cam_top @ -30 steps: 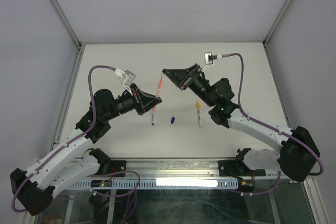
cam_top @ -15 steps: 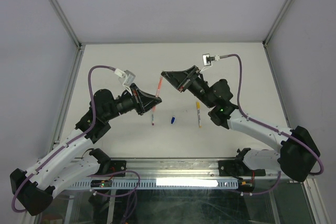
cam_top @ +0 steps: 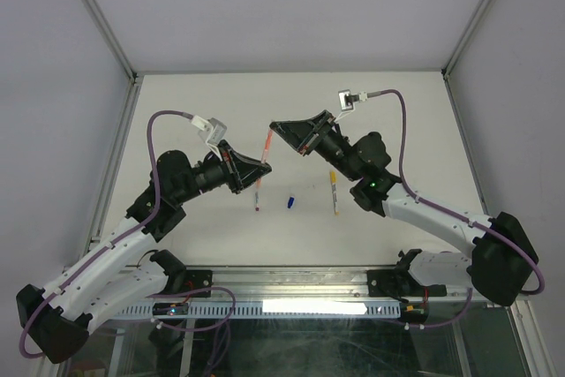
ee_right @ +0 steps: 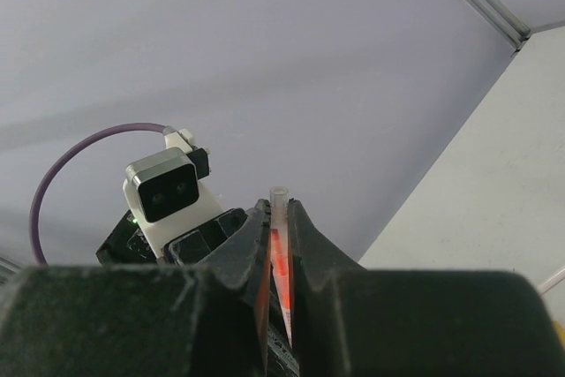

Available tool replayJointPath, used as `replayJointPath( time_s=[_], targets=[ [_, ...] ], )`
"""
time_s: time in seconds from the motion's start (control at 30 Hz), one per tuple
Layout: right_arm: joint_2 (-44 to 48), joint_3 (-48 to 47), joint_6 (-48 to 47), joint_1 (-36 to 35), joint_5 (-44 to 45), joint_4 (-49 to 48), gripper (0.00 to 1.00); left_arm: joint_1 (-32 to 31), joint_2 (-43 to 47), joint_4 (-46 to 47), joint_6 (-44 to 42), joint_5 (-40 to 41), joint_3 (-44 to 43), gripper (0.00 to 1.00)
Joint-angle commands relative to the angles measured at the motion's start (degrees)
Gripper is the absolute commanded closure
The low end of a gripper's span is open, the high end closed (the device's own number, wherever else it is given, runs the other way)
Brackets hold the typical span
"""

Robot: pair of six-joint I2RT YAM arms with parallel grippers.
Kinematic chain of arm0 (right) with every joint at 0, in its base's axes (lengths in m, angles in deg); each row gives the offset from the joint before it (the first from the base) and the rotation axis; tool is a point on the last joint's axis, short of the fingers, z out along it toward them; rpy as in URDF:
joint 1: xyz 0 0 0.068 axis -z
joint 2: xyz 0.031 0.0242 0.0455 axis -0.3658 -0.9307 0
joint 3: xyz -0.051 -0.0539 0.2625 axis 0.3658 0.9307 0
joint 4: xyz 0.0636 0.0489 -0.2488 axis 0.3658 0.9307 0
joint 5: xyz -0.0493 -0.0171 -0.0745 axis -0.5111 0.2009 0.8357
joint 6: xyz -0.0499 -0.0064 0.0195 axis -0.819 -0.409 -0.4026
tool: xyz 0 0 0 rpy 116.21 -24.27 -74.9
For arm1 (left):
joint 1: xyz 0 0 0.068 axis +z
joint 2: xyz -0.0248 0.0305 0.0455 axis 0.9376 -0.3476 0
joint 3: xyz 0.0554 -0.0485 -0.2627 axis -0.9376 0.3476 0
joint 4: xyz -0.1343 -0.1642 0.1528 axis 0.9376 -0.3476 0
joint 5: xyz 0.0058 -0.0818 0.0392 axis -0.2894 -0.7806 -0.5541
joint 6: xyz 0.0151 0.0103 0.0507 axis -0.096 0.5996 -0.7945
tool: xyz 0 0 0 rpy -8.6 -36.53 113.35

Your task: Insert the pens into the pen caps

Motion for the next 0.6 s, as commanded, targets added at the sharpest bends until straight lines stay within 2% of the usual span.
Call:
replayJointPath(
  time_s=[0.0, 0.57],
  targets=[
    [1.4, -0.9, -0.5, -0.7, -1.8, -1.5, 1.00, -0.3, 0.6, 2.9, 0.3, 1.9, -1.6, 1.00],
    [1.7, 4.6, -4.4, -6.7, -2.7, -1.6, 1.00, -0.3, 0.6, 4.2, 0.5, 6.0, -3.9, 1.00]
  ],
)
